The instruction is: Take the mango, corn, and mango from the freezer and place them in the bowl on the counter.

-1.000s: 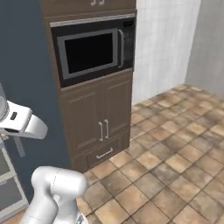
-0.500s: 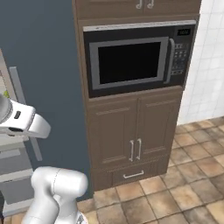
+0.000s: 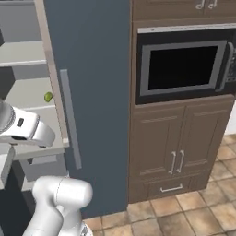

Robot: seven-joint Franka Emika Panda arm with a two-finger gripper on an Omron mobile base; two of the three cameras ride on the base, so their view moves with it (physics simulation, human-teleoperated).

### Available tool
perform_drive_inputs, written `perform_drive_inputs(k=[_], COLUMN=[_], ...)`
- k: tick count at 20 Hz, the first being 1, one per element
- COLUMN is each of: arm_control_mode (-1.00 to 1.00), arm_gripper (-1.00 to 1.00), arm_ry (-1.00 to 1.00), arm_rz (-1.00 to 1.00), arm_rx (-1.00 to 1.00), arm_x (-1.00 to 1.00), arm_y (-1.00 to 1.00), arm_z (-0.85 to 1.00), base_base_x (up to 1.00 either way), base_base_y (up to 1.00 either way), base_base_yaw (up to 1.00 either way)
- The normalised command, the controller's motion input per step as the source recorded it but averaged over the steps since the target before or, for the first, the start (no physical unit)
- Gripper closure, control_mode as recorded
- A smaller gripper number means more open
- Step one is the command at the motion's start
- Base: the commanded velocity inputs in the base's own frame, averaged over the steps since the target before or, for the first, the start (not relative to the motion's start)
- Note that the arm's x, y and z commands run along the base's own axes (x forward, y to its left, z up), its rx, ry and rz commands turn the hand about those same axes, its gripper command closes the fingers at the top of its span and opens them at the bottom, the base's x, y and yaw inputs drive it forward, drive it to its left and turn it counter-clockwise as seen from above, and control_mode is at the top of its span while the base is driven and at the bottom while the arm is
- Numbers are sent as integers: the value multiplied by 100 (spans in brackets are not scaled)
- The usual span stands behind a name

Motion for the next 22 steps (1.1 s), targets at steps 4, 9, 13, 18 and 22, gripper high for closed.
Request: perform_drive_inputs(k=[4,9,13,18,22], arm_control_mode=[100,100,100,100,100], arm_gripper=[-100,-100,-100,-100,-100], arm_ry=[0,0,0,0,0], arm_rz=[0,0,0,0,0], arm_rx=[0,0,0,0,0], arm_x=[0,0,0,0,0], arm_y=[0,0,0,0,0], arm_z=[0,0,0,0,0], base_base_x=[64,70,60,29,24], base_base_y=[21,0,-3,-1,0], base_base_yaw=[33,40,39,24,7])
